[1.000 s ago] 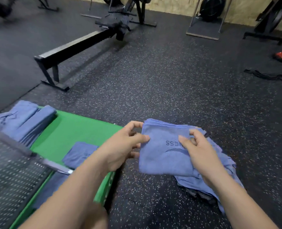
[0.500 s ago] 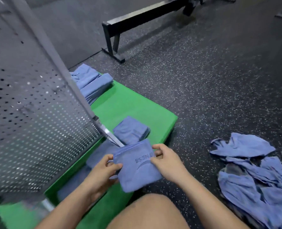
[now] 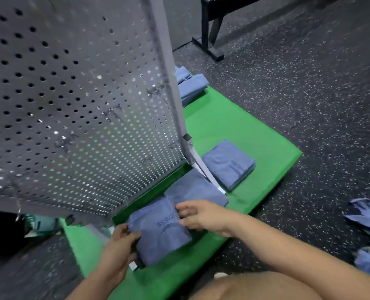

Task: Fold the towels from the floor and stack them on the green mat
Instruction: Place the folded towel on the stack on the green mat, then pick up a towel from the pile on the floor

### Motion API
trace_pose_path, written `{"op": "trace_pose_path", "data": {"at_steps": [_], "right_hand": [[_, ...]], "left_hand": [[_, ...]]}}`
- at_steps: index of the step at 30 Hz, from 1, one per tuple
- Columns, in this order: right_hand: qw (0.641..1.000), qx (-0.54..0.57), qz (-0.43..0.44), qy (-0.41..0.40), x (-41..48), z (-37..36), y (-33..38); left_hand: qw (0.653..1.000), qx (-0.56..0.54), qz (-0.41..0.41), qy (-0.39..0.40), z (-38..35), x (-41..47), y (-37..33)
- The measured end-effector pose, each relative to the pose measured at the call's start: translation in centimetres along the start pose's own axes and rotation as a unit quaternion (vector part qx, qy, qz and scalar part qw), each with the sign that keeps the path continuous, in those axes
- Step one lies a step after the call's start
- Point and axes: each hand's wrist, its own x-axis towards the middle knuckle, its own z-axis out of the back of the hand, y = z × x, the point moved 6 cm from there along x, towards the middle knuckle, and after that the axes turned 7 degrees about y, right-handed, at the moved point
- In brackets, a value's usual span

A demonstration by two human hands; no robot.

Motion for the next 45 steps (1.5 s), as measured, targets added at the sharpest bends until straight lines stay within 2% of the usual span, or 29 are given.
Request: {"op": "trace_pose_path", "data": {"at_steps": [3,5,9,12,19,26,31,33,40,45], "right_hand": [[0.998,0.024,-0.009,0.056,1.6,-0.5,0.2],[0.998,0.02,-0.016,0.061,2.1,-0.4,-0.2],[0.997,0.068,0.008,0.021,1.5,1.2,-1.0],[0.99,0.13,0.043,-0.028,-0.7,2.8,-1.2],[0.973,0.125,0.061,-0.185,-9.1,8.3,-4.8],[0.951,0.088,0.023,-0.294,-20.3,14.0,-12.1],[0.923,0.088,-0.015,-0.374,-29.0,16.6,-19.0],[0.908,0.092,-0.035,-0.407,-32.3,17.2,-22.6],[0.843,0.11,-0.108,-0.515,-41.8,17.3,-35.7],[0.804,0.137,-0.135,-0.563,-46.1,16.6,-43.9]], "left_hand": [[1.0,0.002,0.011,-0.006,1.8,0.2,-0.2],[1.0,0.023,0.005,0.005,1.8,0.0,-0.6],[0.983,0.175,-0.059,-0.005,1.3,0.2,-1.9],[0.977,0.199,-0.07,0.032,-1.4,0.4,-2.3],[0.953,0.205,-0.077,0.208,-15.3,-1.2,-3.6],[0.879,0.31,-0.096,0.348,-30.9,-3.3,-2.2],[0.801,0.41,-0.117,0.42,-41.1,-5.4,1.1],[0.759,0.457,-0.128,0.446,-44.6,-6.4,2.6],[0.586,0.621,-0.176,0.49,-55.2,-8.5,9.7],[0.43,0.712,-0.202,0.517,-60.8,-11.5,15.8]]}}
